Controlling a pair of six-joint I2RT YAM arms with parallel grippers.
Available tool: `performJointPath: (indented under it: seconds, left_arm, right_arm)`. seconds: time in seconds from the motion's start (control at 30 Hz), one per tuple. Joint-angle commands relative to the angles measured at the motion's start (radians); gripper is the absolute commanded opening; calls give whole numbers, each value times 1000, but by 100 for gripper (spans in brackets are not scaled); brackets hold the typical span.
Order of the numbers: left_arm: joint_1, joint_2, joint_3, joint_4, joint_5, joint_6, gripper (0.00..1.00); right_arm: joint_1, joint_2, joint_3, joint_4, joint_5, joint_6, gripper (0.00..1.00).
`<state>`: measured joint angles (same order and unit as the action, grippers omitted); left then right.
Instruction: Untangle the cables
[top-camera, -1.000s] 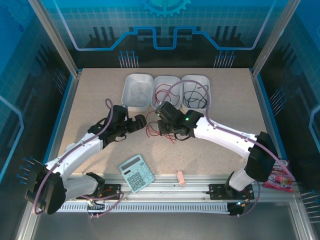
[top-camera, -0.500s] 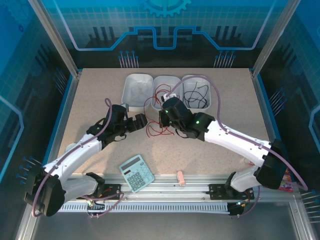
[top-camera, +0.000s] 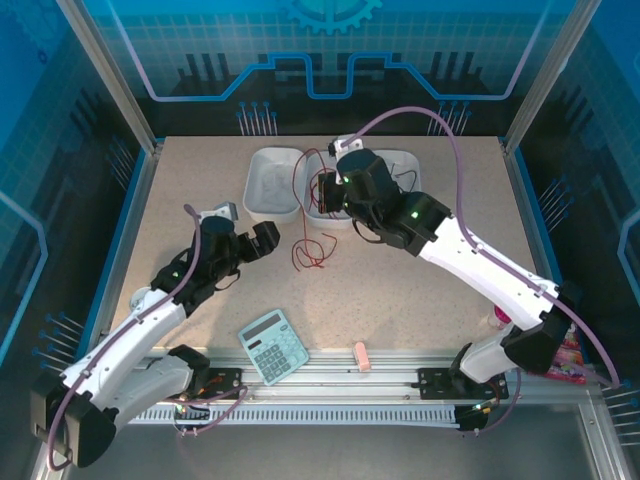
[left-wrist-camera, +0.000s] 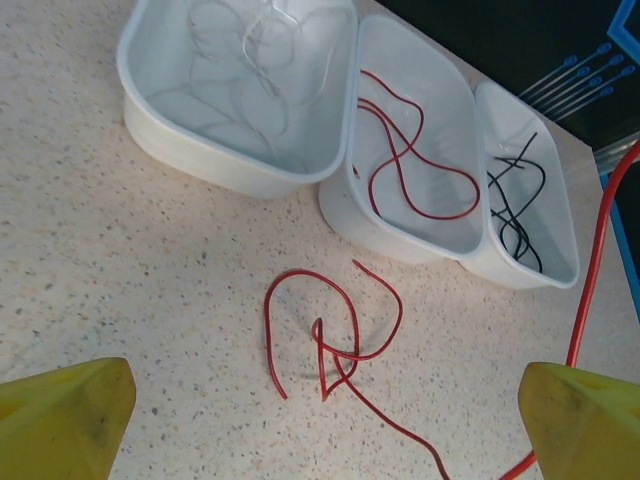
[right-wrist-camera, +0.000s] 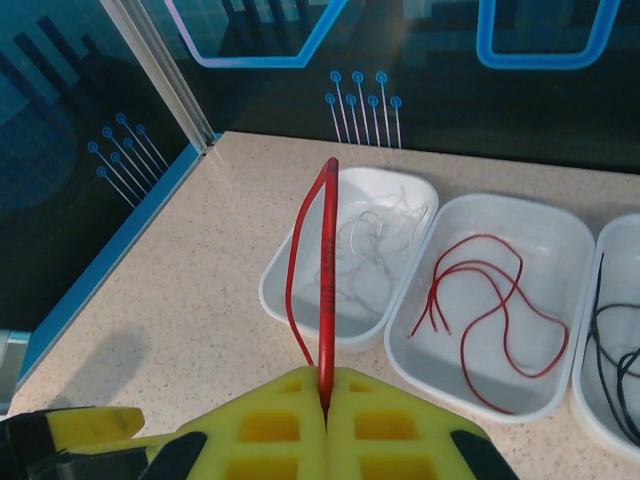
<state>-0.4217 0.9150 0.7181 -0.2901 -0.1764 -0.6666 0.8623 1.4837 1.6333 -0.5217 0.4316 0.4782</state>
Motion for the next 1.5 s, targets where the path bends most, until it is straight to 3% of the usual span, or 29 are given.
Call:
performJointPath:
  seconds: [0.0, 0.2, 0.43, 0.7, 0.93, 1.47]
  left_arm:
    - [7, -13, -11, -34, -58, 40, 99]
    - [6, 6, -12, -42, -56, 30, 99]
    - [7, 42, 4, -43, -41, 29, 99]
    - [9, 57, 0, -38, -23, 10, 99]
    - [8, 50, -2, -45, -20, 7, 99]
    - [8, 49, -7, -61, -8, 11, 99]
  right_arm:
    - [-23, 27, 119, -52, 22, -59, 0]
    - [-25, 71, 344, -151, 8, -114, 0]
    - [-25, 84, 515, -199, -28, -165, 0]
    - [-29, 115, 659, -188, 22, -241, 0]
    - [-39, 124, 663, -133, 54, -267, 0]
    - [-178, 264, 670, -123, -4, -128, 0]
